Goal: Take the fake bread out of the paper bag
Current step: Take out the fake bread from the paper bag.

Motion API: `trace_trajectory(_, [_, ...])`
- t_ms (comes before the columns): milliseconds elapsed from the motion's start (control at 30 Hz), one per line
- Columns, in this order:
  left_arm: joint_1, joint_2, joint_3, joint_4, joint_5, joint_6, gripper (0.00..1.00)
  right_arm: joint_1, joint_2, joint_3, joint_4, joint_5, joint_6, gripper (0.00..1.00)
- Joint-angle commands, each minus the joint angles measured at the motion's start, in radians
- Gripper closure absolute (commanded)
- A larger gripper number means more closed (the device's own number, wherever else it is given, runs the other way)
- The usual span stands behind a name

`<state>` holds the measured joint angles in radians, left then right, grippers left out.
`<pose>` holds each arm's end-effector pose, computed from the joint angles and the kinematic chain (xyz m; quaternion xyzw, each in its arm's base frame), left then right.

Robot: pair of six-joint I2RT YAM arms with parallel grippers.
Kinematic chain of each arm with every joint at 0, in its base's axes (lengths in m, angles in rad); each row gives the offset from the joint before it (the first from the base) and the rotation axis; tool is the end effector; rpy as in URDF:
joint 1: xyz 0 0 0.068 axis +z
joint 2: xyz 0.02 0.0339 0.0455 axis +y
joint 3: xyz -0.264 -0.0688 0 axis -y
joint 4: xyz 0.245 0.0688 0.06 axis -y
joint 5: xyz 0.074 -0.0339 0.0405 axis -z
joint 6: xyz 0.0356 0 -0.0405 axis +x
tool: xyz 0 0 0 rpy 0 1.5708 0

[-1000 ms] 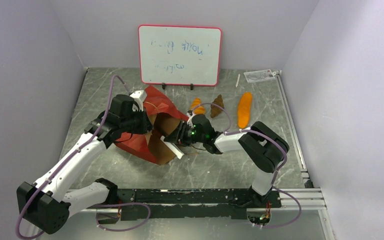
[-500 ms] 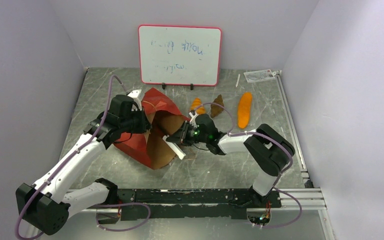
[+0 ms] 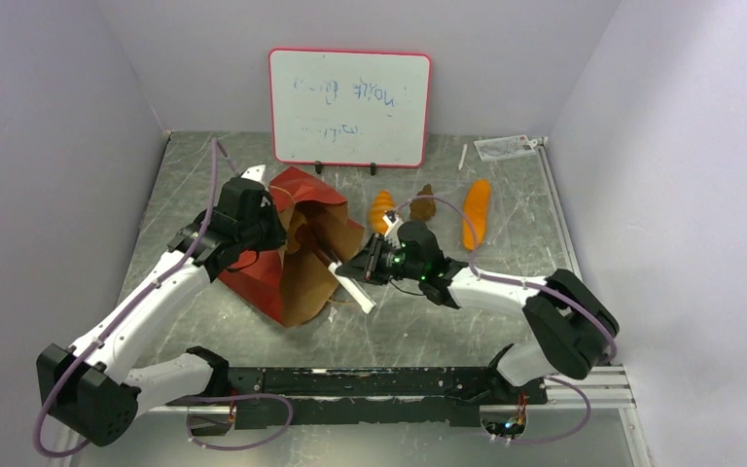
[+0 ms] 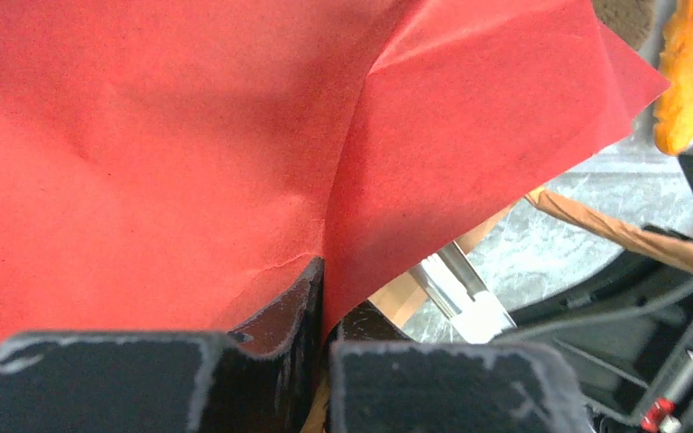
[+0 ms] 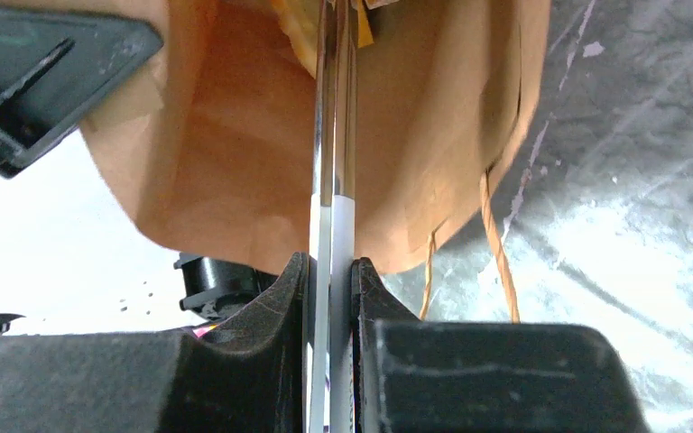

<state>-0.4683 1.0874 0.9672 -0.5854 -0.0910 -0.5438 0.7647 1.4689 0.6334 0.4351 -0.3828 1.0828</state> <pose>0.2076 -0.1014 0.3065 -0.0533 0.9056 -0.1669 0.3863 0.2077 0.2177 0.1930 0.0259 0.8247 0.5283 0.2004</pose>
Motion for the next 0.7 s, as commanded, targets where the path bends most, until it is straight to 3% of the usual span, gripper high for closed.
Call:
trace_trajectory(0, [0.003,0.053,0.046,0.038,-0.062,-0.046,0.92,-0.011,-0.09,-0.014,-0.091,0.019,-0.04,1.0])
trace_trajectory(667, [-0.009,0.242,0.153,0.055,-0.22,-0.147,0.92,-0.035,-0.487,0.013,-0.549,0.157,-0.139,1.0])
